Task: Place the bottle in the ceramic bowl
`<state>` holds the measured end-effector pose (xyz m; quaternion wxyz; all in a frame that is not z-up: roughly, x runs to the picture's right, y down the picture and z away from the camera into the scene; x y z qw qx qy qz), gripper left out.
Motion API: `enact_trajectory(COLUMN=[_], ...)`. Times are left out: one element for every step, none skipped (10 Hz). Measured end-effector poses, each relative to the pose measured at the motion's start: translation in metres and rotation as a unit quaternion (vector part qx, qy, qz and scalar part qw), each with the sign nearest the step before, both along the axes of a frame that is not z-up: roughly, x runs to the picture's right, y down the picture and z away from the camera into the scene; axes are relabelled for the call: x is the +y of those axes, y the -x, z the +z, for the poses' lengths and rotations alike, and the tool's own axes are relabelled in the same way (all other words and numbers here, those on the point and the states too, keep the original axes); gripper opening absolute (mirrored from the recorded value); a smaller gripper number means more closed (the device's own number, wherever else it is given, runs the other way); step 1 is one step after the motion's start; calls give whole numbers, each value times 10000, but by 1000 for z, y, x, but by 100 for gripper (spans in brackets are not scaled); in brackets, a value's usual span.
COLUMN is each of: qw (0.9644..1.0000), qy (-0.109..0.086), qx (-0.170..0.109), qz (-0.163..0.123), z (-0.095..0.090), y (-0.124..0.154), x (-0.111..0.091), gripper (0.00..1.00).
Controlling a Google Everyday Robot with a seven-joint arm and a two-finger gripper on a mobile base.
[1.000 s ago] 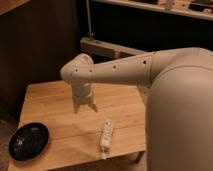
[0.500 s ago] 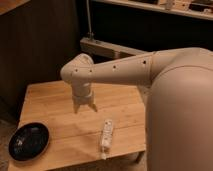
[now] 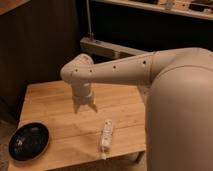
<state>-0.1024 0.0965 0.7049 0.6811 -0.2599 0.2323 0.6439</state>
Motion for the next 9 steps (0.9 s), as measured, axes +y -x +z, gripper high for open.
enact_trajectory(qw=[10000,10000,9999,9995,9989,9981,9965,9950,9938], qy=[0,2,33,70,112,145,199,230,247], qx=[2,6,89,270,421,514,661,755,801], qz=[0,-3,34,118,193,293,465,616,737], z=[0,0,2,7,9,12,15,18,21], y=[0,0,-3,-15,-32,-45,-69,-87,-98], x=[0,0,1,3,8,13,21,27,31], gripper=[65,65,65,65,65,65,65,65,65])
